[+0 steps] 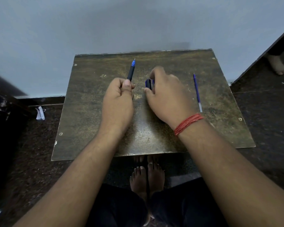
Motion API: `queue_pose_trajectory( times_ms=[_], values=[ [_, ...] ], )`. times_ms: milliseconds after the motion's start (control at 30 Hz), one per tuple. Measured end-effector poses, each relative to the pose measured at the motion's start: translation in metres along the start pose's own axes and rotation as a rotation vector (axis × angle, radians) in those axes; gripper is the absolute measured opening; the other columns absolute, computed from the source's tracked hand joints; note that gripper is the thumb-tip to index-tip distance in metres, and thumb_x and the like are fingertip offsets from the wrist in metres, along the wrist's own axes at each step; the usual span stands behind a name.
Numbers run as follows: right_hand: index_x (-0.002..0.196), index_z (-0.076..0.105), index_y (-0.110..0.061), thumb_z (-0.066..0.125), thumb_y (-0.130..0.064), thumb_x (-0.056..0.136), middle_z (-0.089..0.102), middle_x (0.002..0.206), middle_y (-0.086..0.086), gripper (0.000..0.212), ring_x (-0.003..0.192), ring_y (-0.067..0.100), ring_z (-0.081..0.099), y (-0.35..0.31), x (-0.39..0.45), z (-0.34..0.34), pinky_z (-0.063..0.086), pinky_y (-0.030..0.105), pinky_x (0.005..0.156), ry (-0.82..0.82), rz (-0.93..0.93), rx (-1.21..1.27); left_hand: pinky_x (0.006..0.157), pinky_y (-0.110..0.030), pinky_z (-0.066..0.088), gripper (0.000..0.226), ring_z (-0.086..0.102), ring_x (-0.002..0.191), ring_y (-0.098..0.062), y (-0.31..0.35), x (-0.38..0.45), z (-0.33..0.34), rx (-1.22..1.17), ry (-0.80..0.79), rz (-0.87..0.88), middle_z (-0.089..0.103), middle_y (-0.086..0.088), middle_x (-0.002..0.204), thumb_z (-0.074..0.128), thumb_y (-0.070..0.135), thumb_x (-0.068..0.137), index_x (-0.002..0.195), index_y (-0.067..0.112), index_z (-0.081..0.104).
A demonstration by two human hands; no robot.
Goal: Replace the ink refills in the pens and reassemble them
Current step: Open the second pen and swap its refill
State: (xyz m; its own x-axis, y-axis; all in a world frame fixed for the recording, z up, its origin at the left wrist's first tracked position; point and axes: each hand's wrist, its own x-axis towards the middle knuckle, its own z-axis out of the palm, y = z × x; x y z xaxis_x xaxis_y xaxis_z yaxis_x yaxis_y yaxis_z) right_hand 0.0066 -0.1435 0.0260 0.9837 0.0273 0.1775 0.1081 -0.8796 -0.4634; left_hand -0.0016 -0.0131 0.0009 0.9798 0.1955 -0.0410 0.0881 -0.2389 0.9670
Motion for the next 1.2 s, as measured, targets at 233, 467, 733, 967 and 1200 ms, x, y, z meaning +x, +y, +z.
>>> queue_pose_trajectory(
  times_ms=[233, 467, 733, 967, 1200],
  values=[
    [0.111, 0.048, -0.014, 0.057, -0.026, 0.094, 0.053, 0.079, 0.001, 0.022, 0.094, 0.027, 0.051, -0.005, 0.001, 0.010, 0.040, 0.037, 0.067, 0.006, -0.043, -0.105, 0.056, -0.031, 0.033, 0.027, 0.040, 0.058, -0.010, 0.002, -0.001, 0.001, 0.009, -0.004, 0.004, 0.050, 0.007, 0.069, 0.042, 0.034, 0.109, 0.089, 0.029, 0.059],
    [0.106, 0.052, -0.014, 0.057, -0.028, 0.095, 0.046, 0.075, -0.001, 0.018, 0.088, 0.023, 0.047, -0.005, 0.001, 0.014, 0.036, 0.034, 0.065, -0.013, -0.053, -0.161, 0.053, -0.029, 0.032, 0.026, 0.038, 0.054, -0.007, 0.002, -0.001, 0.000, -0.006, -0.007, 0.009, 0.048, 0.009, 0.066, 0.042, 0.034, 0.109, 0.090, 0.028, 0.059],
    [0.094, 0.062, -0.021, 0.057, -0.029, 0.097, 0.060, 0.074, -0.009, 0.010, 0.069, 0.007, 0.057, 0.016, 0.010, -0.014, 0.044, 0.025, 0.062, 0.194, 0.148, 0.334, 0.056, -0.030, 0.034, 0.027, 0.040, 0.058, -0.008, 0.006, -0.005, -0.002, 0.023, -0.067, 0.001, 0.050, 0.009, 0.071, 0.042, 0.038, 0.109, 0.095, 0.025, 0.061],
    [0.092, 0.068, -0.015, 0.066, -0.039, 0.093, 0.073, 0.081, 0.003, 0.024, 0.071, 0.011, 0.065, 0.019, 0.010, -0.008, 0.052, 0.028, 0.068, 0.013, 0.273, 0.747, 0.059, -0.026, 0.035, 0.027, 0.042, 0.061, -0.004, 0.010, -0.014, 0.007, 0.080, -0.179, 0.083, 0.052, 0.010, 0.072, 0.045, 0.030, 0.109, 0.090, 0.015, 0.058],
    [0.079, 0.064, -0.010, 0.074, -0.017, 0.089, 0.058, 0.068, 0.007, 0.016, 0.052, 0.003, 0.049, 0.014, 0.007, -0.002, 0.040, 0.015, 0.050, -0.029, 0.283, 1.054, 0.057, -0.018, 0.035, 0.029, 0.042, 0.057, 0.001, 0.006, -0.015, 0.008, 0.086, -0.216, 0.135, 0.050, 0.013, 0.067, 0.047, 0.024, 0.108, 0.080, 0.023, 0.052]
  ],
)
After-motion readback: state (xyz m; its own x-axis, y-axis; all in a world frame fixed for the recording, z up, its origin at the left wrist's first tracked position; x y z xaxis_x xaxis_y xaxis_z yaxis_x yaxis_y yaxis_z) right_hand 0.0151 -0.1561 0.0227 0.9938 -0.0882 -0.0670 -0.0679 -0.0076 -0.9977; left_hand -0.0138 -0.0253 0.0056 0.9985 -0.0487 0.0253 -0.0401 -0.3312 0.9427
